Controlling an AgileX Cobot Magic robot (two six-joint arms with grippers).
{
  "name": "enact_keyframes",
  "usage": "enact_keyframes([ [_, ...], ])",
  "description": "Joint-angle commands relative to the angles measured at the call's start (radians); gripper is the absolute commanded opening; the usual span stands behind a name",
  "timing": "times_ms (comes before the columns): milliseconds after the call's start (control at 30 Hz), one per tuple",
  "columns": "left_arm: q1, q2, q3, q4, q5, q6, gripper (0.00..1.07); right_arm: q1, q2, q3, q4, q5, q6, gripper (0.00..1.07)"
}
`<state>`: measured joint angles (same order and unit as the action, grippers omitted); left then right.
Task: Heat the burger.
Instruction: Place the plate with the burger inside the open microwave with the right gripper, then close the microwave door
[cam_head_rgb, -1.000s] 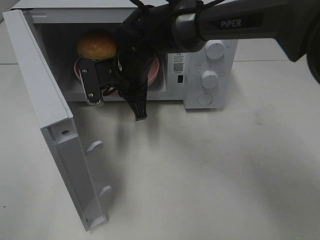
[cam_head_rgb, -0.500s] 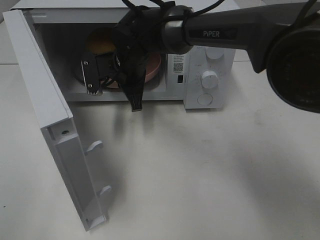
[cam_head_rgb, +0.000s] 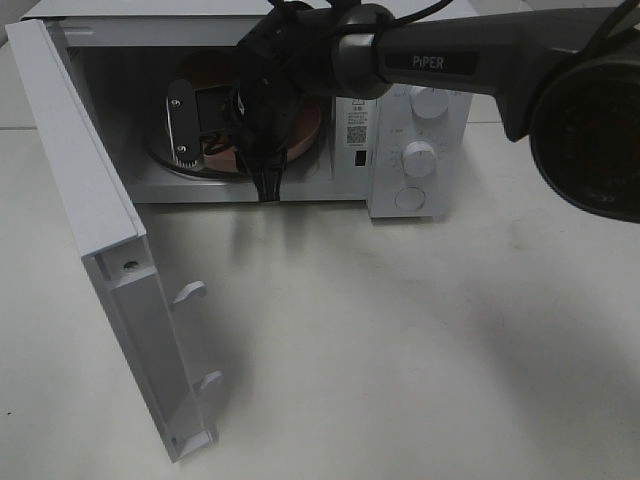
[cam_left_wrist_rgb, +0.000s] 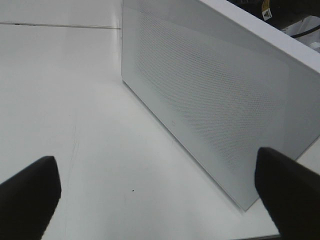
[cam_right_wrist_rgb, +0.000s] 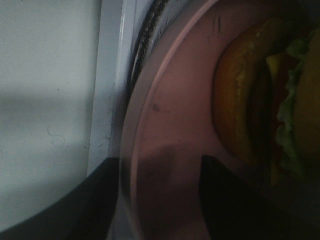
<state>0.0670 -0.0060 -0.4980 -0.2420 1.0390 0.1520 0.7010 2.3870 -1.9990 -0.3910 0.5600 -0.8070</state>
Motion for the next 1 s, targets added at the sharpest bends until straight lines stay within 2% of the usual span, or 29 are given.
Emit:
enact_keyframes([
  [33, 0.005, -0.014, 0.002, -0.002, -0.004, -0.001, 0.98, -0.002, -0.001, -0.008, 0.062, -0.006, 0.002, 0.63],
  [167, 0.005, -0.014, 0.002, -0.002, -0.004, -0.001, 0.98, -0.002, -0.002, -0.008, 0.082, 0.002, 0.001, 0.65],
  [300, 0.005, -0.014, 0.002, -0.002, -0.004, -0.001, 0.98, -0.002, -0.040, 0.056, 0.091, -0.032, -0.014, 0.65],
  [333, 0.005, -0.014, 0.002, -0.002, -0.004, -0.001, 0.98, -0.002, -0.068, 0.102, 0.091, -0.056, -0.031, 0.65],
  [500, 0.005, -0.014, 0.002, -0.002, -0.004, -0.001, 0.98, -0.002, -0.127, 0.203, 0.091, -0.124, -0.066, 0.65],
  [533, 0.005, -0.014, 0.002, -0.002, -0.004, -0.001, 0.98, -0.002, -0.164, 0.260, 0.092, -0.166, -0.070, 0.66],
  [633, 0.005, -0.014, 0.002, -0.002, -0.004, -0.001, 0.98, -0.002, -0.182, 0.295, 0.092, -0.193, -0.071, 0.67],
  [667, 0.005, -0.014, 0.002, -0.002, -0.004, -0.001, 0.98, -0.002, -0.214, 0.365, 0.088, -0.235, -0.071, 0.69],
  [733, 0.005, -0.014, 0.002, -0.002, -0.004, -0.001, 0.98, -0.002, -0.230, 0.392, 0.088, -0.255, -0.073, 0.70],
  [800, 0.005, -0.014, 0.002, -0.002, -0.004, -0.001, 0.98, -0.002, -0.301, 0.504, 0.083, -0.314, -0.074, 0.78],
  [900, 0.005, -0.014, 0.002, -0.002, -0.004, -0.001, 0.98, -0.006, -0.321, 0.530, 0.081, -0.322, -0.074, 0.79],
  [967, 0.005, -0.014, 0.002, -0.002, -0.004, -0.001, 0.98, -0.013, -0.394, 0.620, 0.079, -0.348, -0.074, 0.79],
  [1000, 0.005, -0.014, 0.002, -0.002, -0.004, -0.001, 0.98, -0.013, -0.394, 0.620, 0.079, -0.348, -0.074, 0.79],
])
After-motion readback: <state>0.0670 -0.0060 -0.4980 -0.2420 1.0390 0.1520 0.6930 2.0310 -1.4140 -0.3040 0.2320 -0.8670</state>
